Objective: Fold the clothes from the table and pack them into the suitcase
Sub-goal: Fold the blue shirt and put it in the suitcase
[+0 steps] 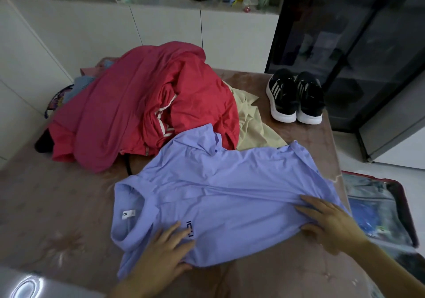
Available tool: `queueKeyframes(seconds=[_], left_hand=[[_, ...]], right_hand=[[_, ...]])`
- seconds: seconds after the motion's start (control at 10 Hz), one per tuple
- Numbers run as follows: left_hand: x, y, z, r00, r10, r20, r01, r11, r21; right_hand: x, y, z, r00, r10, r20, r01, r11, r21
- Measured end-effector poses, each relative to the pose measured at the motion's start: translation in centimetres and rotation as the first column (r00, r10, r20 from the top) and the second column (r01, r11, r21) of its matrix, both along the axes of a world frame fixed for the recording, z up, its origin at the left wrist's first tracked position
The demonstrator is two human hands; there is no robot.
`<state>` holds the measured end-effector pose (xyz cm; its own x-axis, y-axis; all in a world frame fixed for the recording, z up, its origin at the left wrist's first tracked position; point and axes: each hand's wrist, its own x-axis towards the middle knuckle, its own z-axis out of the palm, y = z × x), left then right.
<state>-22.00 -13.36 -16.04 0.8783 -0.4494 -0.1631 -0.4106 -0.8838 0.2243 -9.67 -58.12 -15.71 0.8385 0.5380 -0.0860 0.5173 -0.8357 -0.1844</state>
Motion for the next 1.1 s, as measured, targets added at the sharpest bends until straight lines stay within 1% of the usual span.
queueKeyframes(seconds=[0.1, 0.2, 0.3, 0.4, 0.5, 0.6, 0.7, 0.8, 0.9, 1.0, 1.1], left_hand=[[-0.2, -0.1, 0.0, 0.993, 0.018, 0.114, -0.013, 0.999, -0.038], [-0.4, -0.6, 0.8, 0.992, -0.042, 0.122, 0.040, 0.999, 0.019], [-1.7, -1.0, 1.5, 0.992, -0.123, 0.010, 0.122, 0.990, 0.073], [-5.0, -1.5, 0.8, 0.987, -0.158, -0.019, 0.159, 0.979, 0.125], [-7.9, -2.0, 0.5, 0.992, -0.123, -0.030, 0.127, 0.970, 0.209], [-6.3, -2.5, 3.3, 0.992, -0.029, -0.120, 0.053, 0.978, 0.202], [-1.4, -3.1, 5.3, 0.995, 0.028, -0.099, -0.038, 0.994, -0.100], [5.5, -2.9, 5.8, 0.961, 0.273, -0.046, -0.273, 0.901, -0.336], [12.5, -3.4, 7.0, 0.900, 0.434, 0.039, -0.375, 0.817, -0.438], [18.1, -4.3, 6.9, 0.893, 0.446, 0.068, -0.400, 0.853, -0.336], [20.8, -4.8, 5.7, 0.894, 0.441, 0.077, -0.429, 0.893, -0.134]], right_hand=[[0.0, 0.4, 0.8, 0.997, 0.048, 0.057, -0.043, 0.995, -0.095], [-0.5, 0.6, 1.8, 0.995, 0.083, 0.054, -0.076, 0.990, -0.121], [-2.6, -0.9, 1.5, 0.977, 0.191, 0.097, -0.182, 0.979, -0.092], [-6.0, -2.9, 0.5, 0.959, 0.268, 0.097, -0.262, 0.963, -0.071], [-8.1, -4.2, -0.3, 0.958, 0.278, 0.076, -0.271, 0.958, -0.091], [-7.6, -4.3, 0.5, 0.990, 0.143, -0.016, -0.143, 0.990, -0.011], [-4.6, -3.4, 2.8, 0.975, -0.207, -0.084, 0.209, 0.978, 0.023], [-0.4, -3.3, 3.3, 0.798, -0.569, -0.200, 0.584, 0.812, 0.020], [2.8, -3.0, 3.2, 0.679, -0.697, -0.233, 0.721, 0.692, 0.030], [4.3, -2.0, 2.5, 0.583, -0.764, -0.276, 0.789, 0.613, -0.032], [4.9, -1.9, 1.6, 0.583, -0.774, -0.247, 0.779, 0.619, -0.100]])
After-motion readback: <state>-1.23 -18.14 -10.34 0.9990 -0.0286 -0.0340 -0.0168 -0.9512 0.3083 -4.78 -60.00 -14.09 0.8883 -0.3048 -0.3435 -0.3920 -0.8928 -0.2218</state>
